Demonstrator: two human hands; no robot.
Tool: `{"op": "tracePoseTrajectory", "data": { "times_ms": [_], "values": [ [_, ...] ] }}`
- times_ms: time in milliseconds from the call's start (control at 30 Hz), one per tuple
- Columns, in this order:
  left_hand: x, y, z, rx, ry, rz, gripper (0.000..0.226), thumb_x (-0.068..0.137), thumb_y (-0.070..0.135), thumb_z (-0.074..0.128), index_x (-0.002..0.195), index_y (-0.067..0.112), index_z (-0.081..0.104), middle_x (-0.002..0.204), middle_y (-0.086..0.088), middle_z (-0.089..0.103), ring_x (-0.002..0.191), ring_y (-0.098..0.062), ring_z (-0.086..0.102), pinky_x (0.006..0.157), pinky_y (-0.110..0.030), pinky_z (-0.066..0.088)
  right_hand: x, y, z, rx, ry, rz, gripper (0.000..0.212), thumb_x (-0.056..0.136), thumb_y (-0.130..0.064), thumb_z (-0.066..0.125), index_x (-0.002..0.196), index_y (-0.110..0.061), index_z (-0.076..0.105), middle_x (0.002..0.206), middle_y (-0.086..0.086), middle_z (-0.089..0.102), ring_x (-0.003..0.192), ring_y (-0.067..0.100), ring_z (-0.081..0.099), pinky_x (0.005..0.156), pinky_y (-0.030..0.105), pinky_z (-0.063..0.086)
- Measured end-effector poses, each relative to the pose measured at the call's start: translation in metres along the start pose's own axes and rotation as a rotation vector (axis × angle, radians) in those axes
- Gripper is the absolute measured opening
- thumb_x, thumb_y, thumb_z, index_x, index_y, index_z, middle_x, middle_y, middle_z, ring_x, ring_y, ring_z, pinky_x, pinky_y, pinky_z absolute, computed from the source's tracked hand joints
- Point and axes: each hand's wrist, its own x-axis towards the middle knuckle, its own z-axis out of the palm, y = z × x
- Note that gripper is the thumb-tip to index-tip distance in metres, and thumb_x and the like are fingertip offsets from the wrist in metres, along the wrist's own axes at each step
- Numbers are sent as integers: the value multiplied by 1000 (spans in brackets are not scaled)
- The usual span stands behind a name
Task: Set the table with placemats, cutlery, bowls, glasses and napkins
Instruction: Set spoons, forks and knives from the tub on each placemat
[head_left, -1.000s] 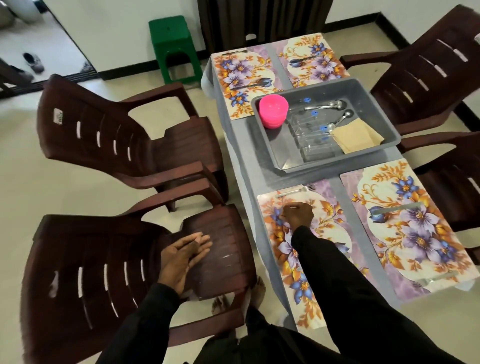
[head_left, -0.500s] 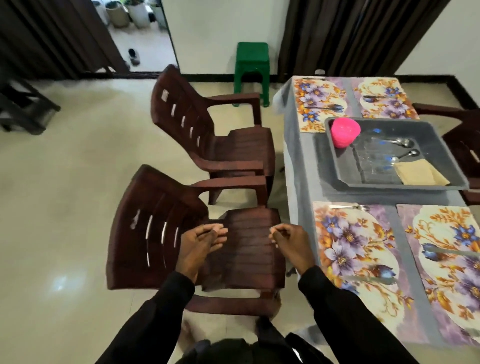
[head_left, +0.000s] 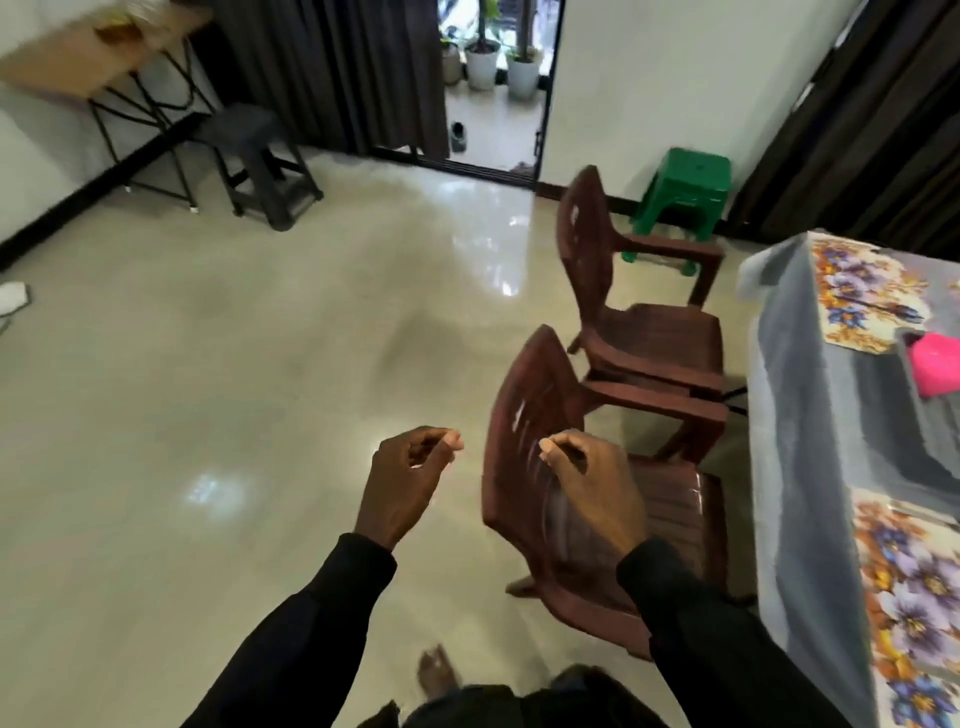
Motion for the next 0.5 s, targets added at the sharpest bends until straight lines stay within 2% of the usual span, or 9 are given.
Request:
{"op": "tracePoseTrajectory", "data": {
  "times_ms": [100,233,300,400,500],
  "values": [
    [11,-11,-56,157,76,55,16,100,35,65,98,25,78,94,15,77,93,-2,71,91,-37,58,25,-28,42,-126,-51,-101,24,101,-41,57,102,-22,72,95,-9,72,86,3,66,79,27,57],
    [33,-32,-106,422,129,168,29,99,53,59,112,31,73,113,21,72,111,-3,65,98,-32,51,55,-64,85,-325,-135,-180,47,101,-57,41,119,-23,68,116,-6,70,106,12,65,89,25,49],
    [49,-40,-125,600,162,250,39,100,57,54,120,27,70,120,15,71,113,-8,63,96,-27,49,70,-79,105,-422,-168,-242,62,99,-64,30,128,-21,64,127,-4,67,117,16,62,96,29,47],
    [82,-49,-147,755,189,421,41,100,51,54,121,19,69,120,4,70,111,-15,65,92,-32,53,96,-93,132,-504,-200,-316,64,101,-63,26,138,-21,56,138,-2,61,127,16,55,107,31,44],
    [128,-61,-164,879,164,532,42,101,46,57,125,13,68,129,-5,68,120,-23,64,100,-38,53,131,-101,159,-546,-225,-356,67,100,-61,24,146,-20,49,147,-1,54,136,16,48,114,30,35]
  ]
}}
